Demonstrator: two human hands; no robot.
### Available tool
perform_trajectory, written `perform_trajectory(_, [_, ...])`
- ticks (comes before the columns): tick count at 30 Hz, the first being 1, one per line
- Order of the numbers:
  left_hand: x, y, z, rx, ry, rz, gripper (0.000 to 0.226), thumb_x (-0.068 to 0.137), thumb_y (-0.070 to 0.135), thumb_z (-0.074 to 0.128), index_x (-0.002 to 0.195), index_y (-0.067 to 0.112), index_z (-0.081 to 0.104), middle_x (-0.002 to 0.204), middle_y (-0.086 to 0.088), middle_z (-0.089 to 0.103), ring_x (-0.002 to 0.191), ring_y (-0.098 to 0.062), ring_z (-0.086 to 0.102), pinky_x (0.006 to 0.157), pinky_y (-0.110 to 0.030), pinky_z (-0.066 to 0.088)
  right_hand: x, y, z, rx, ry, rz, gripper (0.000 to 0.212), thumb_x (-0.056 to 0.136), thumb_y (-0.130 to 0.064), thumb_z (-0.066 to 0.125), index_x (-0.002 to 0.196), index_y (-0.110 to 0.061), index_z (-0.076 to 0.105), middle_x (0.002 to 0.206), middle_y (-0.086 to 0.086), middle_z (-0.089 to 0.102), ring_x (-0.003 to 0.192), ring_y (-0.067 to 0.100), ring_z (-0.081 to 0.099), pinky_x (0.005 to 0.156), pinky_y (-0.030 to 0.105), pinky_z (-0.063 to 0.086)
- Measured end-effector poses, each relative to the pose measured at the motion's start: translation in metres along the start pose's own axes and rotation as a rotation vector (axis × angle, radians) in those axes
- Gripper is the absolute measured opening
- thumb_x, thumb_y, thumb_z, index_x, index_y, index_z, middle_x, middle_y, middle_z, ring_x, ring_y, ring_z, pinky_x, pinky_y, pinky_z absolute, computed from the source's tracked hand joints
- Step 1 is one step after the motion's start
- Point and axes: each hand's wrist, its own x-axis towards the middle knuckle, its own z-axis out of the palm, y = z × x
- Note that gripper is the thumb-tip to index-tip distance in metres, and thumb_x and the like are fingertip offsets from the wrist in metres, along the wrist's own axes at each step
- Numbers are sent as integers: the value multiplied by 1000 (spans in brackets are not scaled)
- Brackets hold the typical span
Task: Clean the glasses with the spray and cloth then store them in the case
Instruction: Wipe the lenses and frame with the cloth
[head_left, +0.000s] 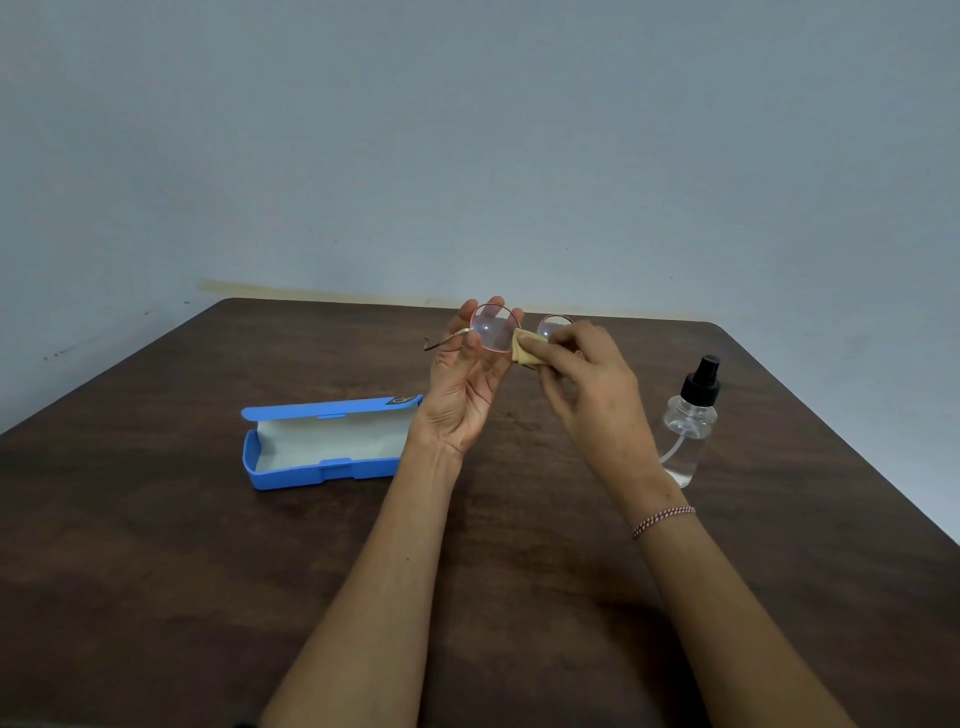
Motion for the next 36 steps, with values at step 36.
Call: perform_trajectory(36, [4, 4, -7, 36, -21, -50, 54, 58, 32, 88, 107, 17, 71, 116, -8, 67, 103, -23, 67, 71, -29, 58, 9, 23, -10, 700, 2, 684, 16, 88, -21, 65, 100, -13, 70, 86, -2, 71, 77, 5, 60, 68, 13, 47])
